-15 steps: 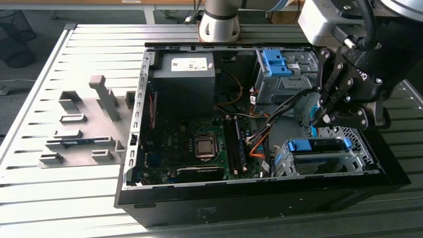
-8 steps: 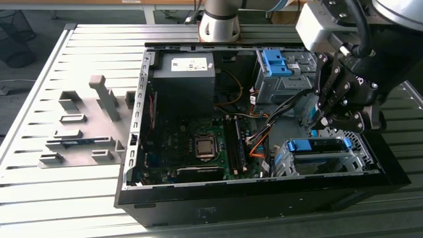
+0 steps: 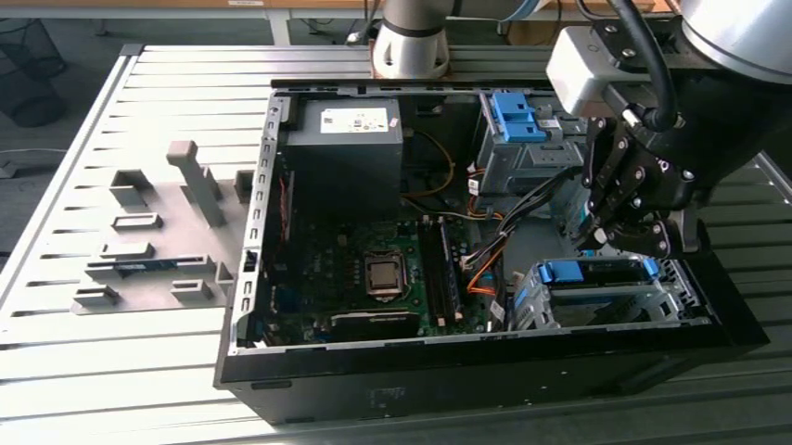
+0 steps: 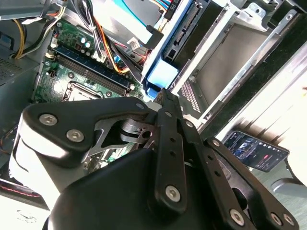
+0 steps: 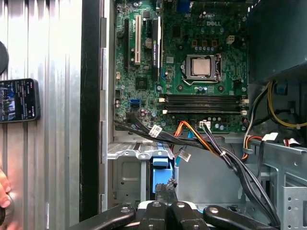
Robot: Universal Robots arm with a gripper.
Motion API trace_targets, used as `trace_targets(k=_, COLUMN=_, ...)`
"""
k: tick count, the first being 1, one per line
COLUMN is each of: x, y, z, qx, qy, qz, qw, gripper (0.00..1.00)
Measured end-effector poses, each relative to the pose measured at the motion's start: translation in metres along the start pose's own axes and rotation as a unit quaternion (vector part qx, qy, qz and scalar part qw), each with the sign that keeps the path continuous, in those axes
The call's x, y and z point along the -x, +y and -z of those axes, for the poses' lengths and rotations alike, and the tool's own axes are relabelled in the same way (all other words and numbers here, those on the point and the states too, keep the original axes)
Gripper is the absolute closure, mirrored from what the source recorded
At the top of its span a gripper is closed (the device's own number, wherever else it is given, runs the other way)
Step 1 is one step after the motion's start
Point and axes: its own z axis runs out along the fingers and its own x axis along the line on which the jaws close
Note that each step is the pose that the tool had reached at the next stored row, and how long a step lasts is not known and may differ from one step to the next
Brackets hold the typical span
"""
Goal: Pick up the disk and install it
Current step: 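Insert the disk into the insertion slot, then insert the first disk wire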
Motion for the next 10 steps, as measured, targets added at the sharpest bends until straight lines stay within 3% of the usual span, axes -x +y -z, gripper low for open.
trace_targets(k=10, x=0.0, y=0.0, z=-0.0001, qx=0.0, qy=-0.0003, qz=0.0, qw=1.0, gripper=0.89)
